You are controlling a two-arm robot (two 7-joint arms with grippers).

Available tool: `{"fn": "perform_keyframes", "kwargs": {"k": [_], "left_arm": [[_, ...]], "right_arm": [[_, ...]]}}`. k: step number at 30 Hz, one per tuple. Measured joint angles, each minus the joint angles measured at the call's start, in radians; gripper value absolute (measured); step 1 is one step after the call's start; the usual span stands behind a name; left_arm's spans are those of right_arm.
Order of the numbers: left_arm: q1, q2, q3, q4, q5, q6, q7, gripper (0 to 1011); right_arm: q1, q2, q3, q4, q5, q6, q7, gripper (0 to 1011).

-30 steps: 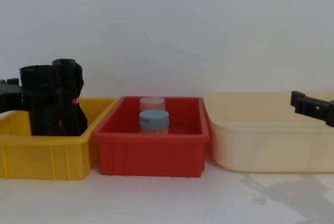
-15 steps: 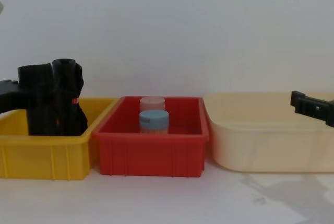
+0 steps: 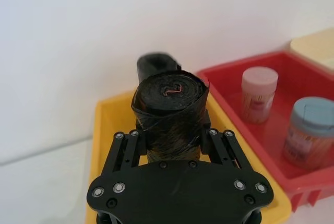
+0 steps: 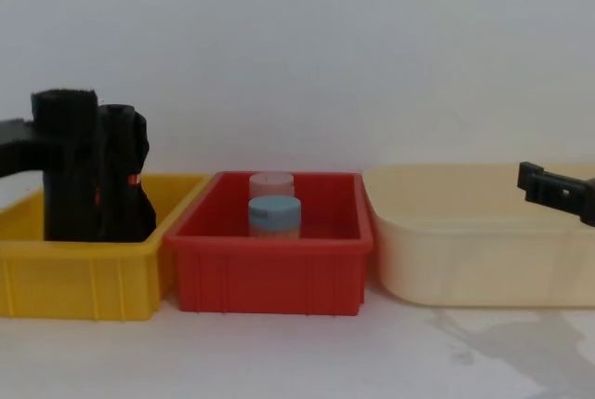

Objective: Pick up the garbage bag with the one hand and transfer it to the other hand.

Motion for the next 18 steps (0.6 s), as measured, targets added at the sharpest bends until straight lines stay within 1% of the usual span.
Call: {"fn": "perform_keyframes", "kwargs": {"k": [5,9,11,13,18], "left_arm": [[-0.003,0.005,-0.007,-0.036,0.0,0.0,-0.01,501],[-0.017,0.008,-0.011,-0.07,-0.002,0.003,-0.024,496],[-0.033,0.007,-0.011,-0.091,-0.007,0.009,-0.036,497],[-0.039,0.006,-0.011,-0.097,-0.008,0.012,-0.039,496],[-0.08,-0.009,-0.001,-0.119,-0.018,0.03,-0.062,497]], "right_arm": [[0.0,0.0,0.0,0.0,0.0,0.0,0.0,1001],[0.0,0.0,0.0,0.0,0.0,0.0,0.0,1001],[0.0,0.0,0.0,0.0,0.0,0.0,0.0,1001],[0.0,0.0,0.0,0.0,0.0,0.0,0.0,1001],[0.0,0.0,0.0,0.0,0.0,0.0,0.0,1001]]}}
